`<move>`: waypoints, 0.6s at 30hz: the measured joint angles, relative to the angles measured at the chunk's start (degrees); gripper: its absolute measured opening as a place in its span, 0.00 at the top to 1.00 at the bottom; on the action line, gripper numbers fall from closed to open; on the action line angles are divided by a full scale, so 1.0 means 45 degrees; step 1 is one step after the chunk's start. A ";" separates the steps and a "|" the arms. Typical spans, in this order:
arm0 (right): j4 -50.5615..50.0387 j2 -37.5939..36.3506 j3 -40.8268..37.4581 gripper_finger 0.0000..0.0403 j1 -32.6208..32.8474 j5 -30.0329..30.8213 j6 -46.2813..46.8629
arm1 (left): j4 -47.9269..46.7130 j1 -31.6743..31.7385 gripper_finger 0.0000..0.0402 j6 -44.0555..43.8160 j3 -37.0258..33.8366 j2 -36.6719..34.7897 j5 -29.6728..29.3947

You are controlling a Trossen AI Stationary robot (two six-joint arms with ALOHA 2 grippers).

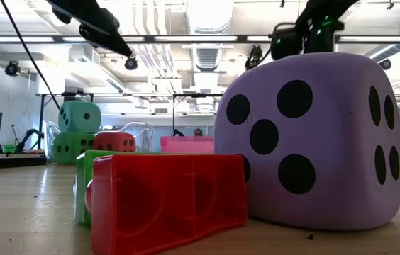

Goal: Pick & Place Toys
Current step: Put the small light blue game piece into the white bin

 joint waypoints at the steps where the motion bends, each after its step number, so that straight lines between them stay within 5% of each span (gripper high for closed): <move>1: -0.0235 -0.0229 0.0000 0.14 0.0232 0.0274 0.0259 | 0.0024 -0.0030 0.14 0.0047 -0.0125 -0.0005 0.0025; 11: -0.0277 -0.2281 0.0000 0.14 0.3355 0.0801 0.2828 | 0.1542 -0.0157 0.14 0.1183 -0.1839 0.0234 0.0128; 18: 0.0905 -0.2473 0.0005 0.14 0.5601 0.0885 0.3864 | 0.2189 -0.0178 0.14 0.2895 -0.2059 0.1634 0.1730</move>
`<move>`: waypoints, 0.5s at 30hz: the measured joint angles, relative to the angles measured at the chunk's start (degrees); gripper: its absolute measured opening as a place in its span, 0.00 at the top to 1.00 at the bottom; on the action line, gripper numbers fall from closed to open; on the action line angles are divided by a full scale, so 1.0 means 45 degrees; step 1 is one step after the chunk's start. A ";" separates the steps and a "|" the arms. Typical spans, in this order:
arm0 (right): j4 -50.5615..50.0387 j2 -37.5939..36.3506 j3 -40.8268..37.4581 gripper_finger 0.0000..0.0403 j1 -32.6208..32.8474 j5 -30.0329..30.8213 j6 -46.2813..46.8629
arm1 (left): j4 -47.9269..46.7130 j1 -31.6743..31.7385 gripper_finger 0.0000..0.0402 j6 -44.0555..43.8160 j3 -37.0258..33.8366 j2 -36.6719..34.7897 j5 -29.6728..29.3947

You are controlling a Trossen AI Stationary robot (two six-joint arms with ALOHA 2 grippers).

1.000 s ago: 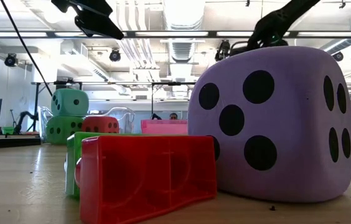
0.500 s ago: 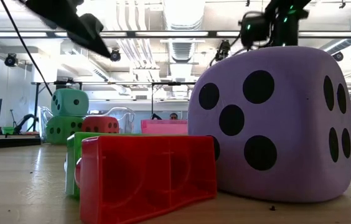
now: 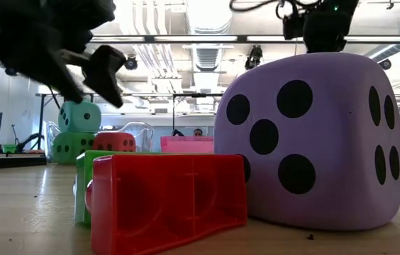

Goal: Pick & Place Toys
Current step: Put the small light blue game piece into the white bin

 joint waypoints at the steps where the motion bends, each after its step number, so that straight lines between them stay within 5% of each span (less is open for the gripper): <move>1: 0.0147 0.0033 0.0000 0.14 0.0307 0.0159 0.0012 | 0.0017 -0.0018 0.14 0.0255 0.0000 0.0159 0.0327; 15: 0.2009 0.0922 -0.0056 0.14 0.2014 0.0729 0.0053 | 0.1390 -0.0061 0.14 0.3467 0.0005 0.2718 0.0888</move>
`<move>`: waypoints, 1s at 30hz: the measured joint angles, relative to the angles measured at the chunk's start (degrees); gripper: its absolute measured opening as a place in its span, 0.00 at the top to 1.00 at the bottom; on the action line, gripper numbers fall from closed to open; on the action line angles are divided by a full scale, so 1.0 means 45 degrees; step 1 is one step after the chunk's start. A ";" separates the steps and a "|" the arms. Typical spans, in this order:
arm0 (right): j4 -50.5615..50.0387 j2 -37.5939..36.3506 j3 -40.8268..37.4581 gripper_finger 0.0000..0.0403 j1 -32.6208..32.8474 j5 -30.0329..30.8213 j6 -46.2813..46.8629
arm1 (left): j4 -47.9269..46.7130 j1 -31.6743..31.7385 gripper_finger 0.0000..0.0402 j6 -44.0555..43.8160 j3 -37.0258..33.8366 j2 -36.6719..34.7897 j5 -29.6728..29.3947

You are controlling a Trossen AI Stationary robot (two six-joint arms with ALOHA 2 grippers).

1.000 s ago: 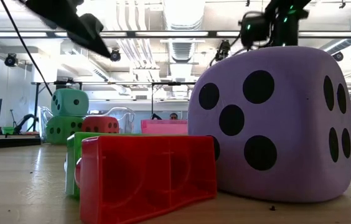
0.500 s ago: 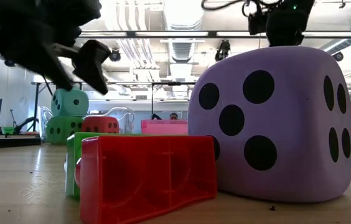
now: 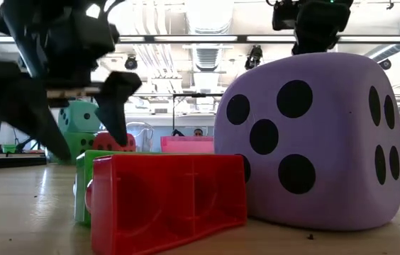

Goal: Pick & Place Toys
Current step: Put the small light blue game piece into the white bin

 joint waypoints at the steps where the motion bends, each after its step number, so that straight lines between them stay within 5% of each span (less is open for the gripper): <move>1: -0.0002 0.0093 -0.0002 0.14 0.0078 0.0040 -0.0008 | 0.0140 -0.0004 0.14 0.0218 0.0000 0.0193 0.0000; 18: 0.0508 0.1437 -0.0021 0.14 0.0594 0.0182 0.0005 | 0.0250 -0.0010 0.17 0.1064 0.0631 0.1792 0.0812; 30: 0.0593 0.1439 -0.0022 0.14 0.0594 0.0151 0.0134 | 0.0093 -0.0024 0.70 0.1028 0.0597 0.1816 0.1807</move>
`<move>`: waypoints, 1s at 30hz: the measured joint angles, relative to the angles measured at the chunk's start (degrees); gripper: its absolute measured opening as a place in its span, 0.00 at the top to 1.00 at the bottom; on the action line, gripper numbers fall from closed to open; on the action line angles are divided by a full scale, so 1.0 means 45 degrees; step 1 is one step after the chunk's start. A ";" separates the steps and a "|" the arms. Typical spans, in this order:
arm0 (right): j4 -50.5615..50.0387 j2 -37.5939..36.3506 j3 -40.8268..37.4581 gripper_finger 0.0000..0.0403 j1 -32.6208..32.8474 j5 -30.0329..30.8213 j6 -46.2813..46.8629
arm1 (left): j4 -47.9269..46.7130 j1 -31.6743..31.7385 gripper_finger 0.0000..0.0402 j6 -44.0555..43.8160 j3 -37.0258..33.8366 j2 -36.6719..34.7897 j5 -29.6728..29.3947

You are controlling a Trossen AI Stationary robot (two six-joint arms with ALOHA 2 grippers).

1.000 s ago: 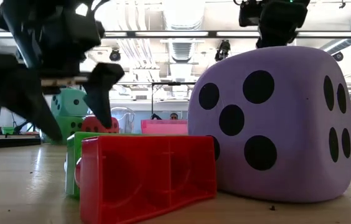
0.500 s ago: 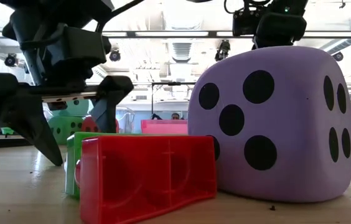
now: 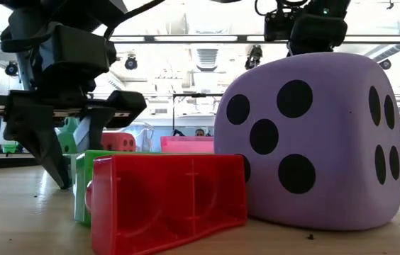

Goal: Pick & Place Toys
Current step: Put the small light blue game piece into the white bin

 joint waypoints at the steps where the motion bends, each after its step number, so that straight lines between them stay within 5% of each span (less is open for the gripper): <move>1: 0.0054 -0.0002 0.0000 0.14 0.0000 -0.0001 0.0063 | -0.0002 0.0000 0.74 -0.0003 0.0000 -0.0005 0.0002; 15: 0.3269 -0.0002 -0.0039 0.14 0.1816 0.0172 -0.2680 | -0.0152 0.0000 0.78 -0.3243 -0.0029 -0.1203 0.0765; 22: 0.4861 0.0041 -0.0049 0.14 0.3288 0.2952 -0.4837 | 0.0883 0.0010 0.78 -0.4947 -0.0024 -0.3917 0.0954; 30: 0.8497 0.0085 -0.0074 0.14 0.4524 0.4333 -0.8782 | 0.3269 0.0649 0.78 -1.0146 -0.0024 -0.5699 0.0506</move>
